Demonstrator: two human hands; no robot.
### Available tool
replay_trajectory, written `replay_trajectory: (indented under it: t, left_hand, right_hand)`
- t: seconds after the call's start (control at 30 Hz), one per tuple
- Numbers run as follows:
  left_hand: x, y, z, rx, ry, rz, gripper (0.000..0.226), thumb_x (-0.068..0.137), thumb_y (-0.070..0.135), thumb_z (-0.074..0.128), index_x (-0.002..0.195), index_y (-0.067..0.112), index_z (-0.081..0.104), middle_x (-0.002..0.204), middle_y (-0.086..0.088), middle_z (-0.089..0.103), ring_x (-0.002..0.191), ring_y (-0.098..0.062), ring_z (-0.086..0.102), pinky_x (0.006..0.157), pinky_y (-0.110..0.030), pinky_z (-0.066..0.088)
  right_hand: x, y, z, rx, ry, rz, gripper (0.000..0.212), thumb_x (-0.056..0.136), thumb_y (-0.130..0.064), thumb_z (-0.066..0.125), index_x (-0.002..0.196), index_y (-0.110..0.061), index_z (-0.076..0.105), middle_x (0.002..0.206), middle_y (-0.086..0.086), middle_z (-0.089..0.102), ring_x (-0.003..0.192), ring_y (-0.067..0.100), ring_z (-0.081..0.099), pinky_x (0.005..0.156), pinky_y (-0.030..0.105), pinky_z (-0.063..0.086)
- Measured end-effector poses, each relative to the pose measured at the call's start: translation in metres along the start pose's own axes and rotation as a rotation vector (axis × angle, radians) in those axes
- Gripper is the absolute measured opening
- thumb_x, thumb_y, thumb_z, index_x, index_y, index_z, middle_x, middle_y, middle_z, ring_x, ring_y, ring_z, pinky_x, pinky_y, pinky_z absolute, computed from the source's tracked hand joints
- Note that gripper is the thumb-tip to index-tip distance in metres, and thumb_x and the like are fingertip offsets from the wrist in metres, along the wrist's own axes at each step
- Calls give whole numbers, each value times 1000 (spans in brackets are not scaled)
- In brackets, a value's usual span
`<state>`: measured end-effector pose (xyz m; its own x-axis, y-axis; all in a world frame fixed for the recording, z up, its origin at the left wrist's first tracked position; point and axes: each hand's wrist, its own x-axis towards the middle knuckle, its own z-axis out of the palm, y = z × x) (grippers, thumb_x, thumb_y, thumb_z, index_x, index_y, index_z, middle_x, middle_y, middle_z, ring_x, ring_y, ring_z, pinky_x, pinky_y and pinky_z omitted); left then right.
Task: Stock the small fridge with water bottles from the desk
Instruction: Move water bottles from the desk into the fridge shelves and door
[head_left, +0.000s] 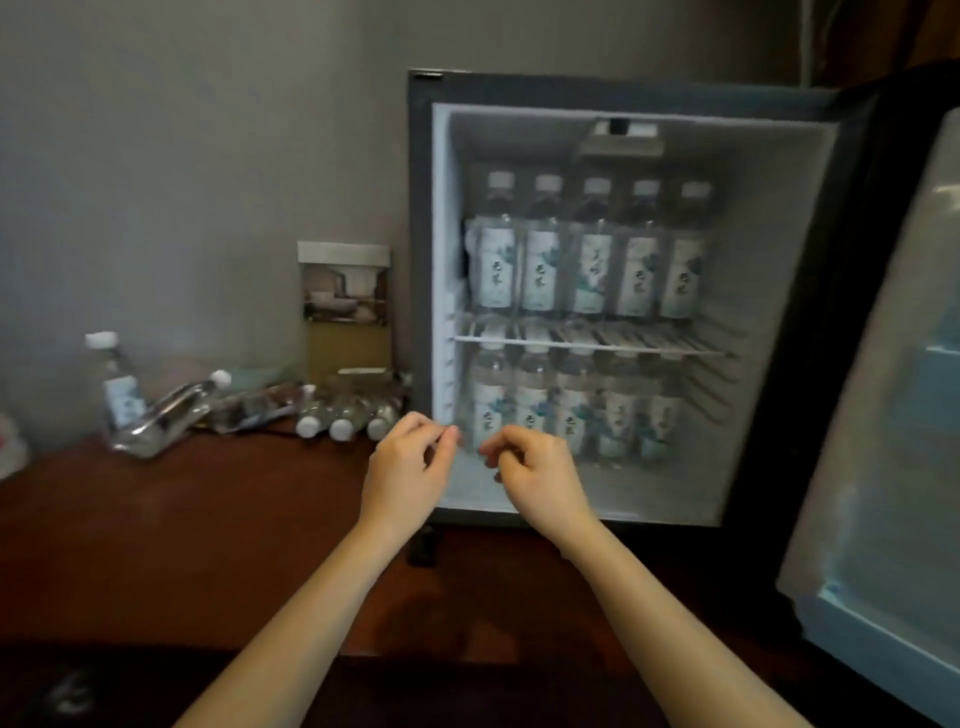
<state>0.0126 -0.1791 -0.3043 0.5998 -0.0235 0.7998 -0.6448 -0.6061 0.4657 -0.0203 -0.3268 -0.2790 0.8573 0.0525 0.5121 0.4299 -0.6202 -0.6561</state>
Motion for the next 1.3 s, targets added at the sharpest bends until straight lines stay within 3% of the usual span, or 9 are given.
replay_trajectory:
  t: [0.17, 0.3, 0.5, 0.63, 0.77, 0.9, 1.03, 1.13, 1.3]
  left_hand:
    - [-13, -70, -36, 127, -4, -188, 20, 91, 21, 57, 83, 14, 74, 79, 6, 58, 68, -11, 58, 61, -29, 44]
    - [-17, -118, -59, 208, -5, -341, 18, 90, 18, 58, 83, 14, 74, 78, 8, 56, 68, -12, 57, 64, -29, 45]
    - [-9, -187, -87, 289, -53, -556, 16, 90, 22, 57, 93, 18, 72, 88, 6, 53, 83, -17, 60, 78, -32, 47]
    - [11, -240, -109, 443, -22, -694, 29, 89, 23, 56, 117, 17, 58, 120, -5, 48, 105, -25, 56, 90, -35, 44]
    - [38, -290, -125, 652, -21, -843, 49, 88, 20, 57, 132, 10, 38, 142, -17, 27, 127, -36, 35, 101, -44, 38]
    - [57, -334, -133, 845, -112, -870, 60, 85, 21, 60, 137, 10, 31, 144, -20, 25, 131, -38, 30, 106, -48, 35]
    - [67, -371, -141, 955, -129, -841, 56, 85, 27, 60, 132, 10, 36, 134, -19, 40, 124, -35, 38, 102, -45, 37]
    - [64, -388, -145, 972, -107, -841, 60, 83, 34, 65, 129, 9, 37, 127, -19, 44, 117, -34, 44, 96, -44, 42]
    - [53, -391, -144, 1023, -89, -731, 62, 78, 27, 73, 124, 3, 39, 119, -18, 49, 105, -30, 52, 88, -38, 47]
  right_hand:
    - [27, -5, 81, 91, -211, 59, 34, 82, 1, 44, 77, -26, 63, 64, -8, 59, 65, 12, 58, 65, 28, 47]
    - [46, -9, 139, 86, -338, 62, 32, 84, -3, 43, 87, -22, 69, 58, -14, 54, 48, 1, 49, 49, 14, 33]
    - [94, -24, 216, 102, -473, 123, 29, 84, -5, 43, 90, -22, 67, 70, -3, 60, 62, 12, 52, 57, 25, 39]
    - [126, -31, 260, 169, -480, 168, 27, 86, -7, 42, 90, -26, 62, 99, 4, 67, 76, 17, 57, 66, 28, 43]
    - [150, -32, 293, 221, -481, 226, 25, 87, -7, 41, 93, -24, 58, 96, 3, 67, 72, 15, 57, 63, 26, 43]
    - [162, -31, 312, 288, -453, 280, 28, 88, -4, 39, 101, -19, 59, 85, 1, 60, 74, 18, 58, 66, 31, 46]
    - [166, -28, 326, 305, -473, 255, 26, 89, -5, 38, 101, -20, 56, 88, 1, 62, 67, 14, 55, 56, 24, 42]
    - [167, -27, 332, 302, -499, 250, 25, 90, -7, 39, 95, -24, 56, 90, 1, 64, 72, 15, 59, 65, 27, 47]
    - [168, -30, 333, 309, -520, 246, 26, 90, -6, 40, 87, -27, 55, 91, 4, 66, 76, 18, 61, 72, 34, 52]
